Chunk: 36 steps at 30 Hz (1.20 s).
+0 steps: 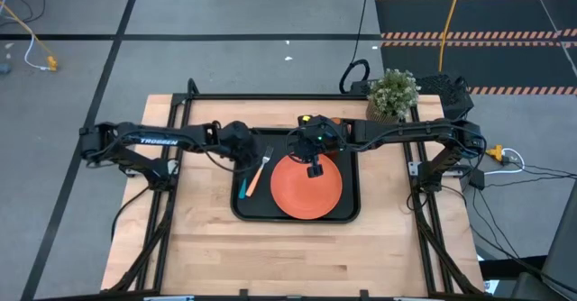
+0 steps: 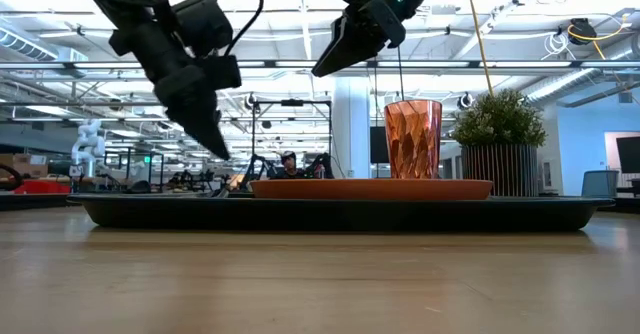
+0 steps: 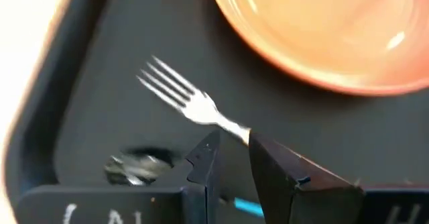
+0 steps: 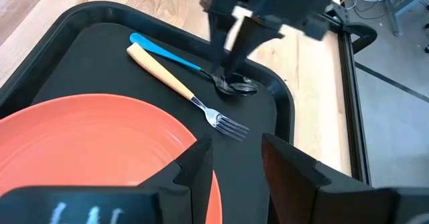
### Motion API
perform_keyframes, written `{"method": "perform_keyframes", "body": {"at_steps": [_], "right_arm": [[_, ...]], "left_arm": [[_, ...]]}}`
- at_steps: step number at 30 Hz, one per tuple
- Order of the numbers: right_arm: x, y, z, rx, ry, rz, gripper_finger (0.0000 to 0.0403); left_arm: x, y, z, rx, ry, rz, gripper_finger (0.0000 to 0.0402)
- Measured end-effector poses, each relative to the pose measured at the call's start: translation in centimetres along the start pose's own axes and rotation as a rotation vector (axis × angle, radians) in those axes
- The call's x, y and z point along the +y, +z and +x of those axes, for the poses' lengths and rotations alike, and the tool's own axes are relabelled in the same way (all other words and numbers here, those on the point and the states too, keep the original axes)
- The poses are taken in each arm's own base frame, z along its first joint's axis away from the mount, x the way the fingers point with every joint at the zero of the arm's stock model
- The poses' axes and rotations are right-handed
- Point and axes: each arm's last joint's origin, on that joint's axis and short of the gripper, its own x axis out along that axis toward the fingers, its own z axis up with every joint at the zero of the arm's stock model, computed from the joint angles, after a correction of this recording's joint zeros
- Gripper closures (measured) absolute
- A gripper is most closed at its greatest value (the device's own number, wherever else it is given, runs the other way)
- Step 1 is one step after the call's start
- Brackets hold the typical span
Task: Pick and place plate/cup/fork/spoon on tray
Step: Adjust the orange fork on the black serving tray
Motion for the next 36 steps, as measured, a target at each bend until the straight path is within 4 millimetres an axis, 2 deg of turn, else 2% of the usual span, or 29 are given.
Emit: {"method": "perform_keyframes", "body": {"at_steps": [4,12,17,25,31,36], "right_arm": [[0.0,0.0,0.0,-0.001,0.0,0.0,0.0284],[0.0,0.1,0.0,-0.005,-0.003,0.0,0.0284],[0.0,0.1,0.0,-0.005,-0.002,0.0,0.0284],[0.0,0.0,0.0,0.0,0.0,0.0,0.0284],[0.0,0.0,0.0,0.0,0.001,0.0,0.0284],[0.0,0.0,0.0,0.0,0.001,0.0,0.0284]], "left_arm": [[-0.6,-0.7,0.4,0.075,0.01,0.013,0.0321],[-1.0,-0.3,2.1,0.05,0.016,0.079,0.0321],[-1.5,-0.5,3.2,0.075,-0.005,0.243,0.0321],[-2.1,-0.6,4.9,0.076,-0.032,0.634,0.0321],[-1.8,-0.2,5.8,0.037,0.025,0.745,0.0321],[-1.7,-0.3,5.9,0.056,0.056,0.75,0.0321]]}}
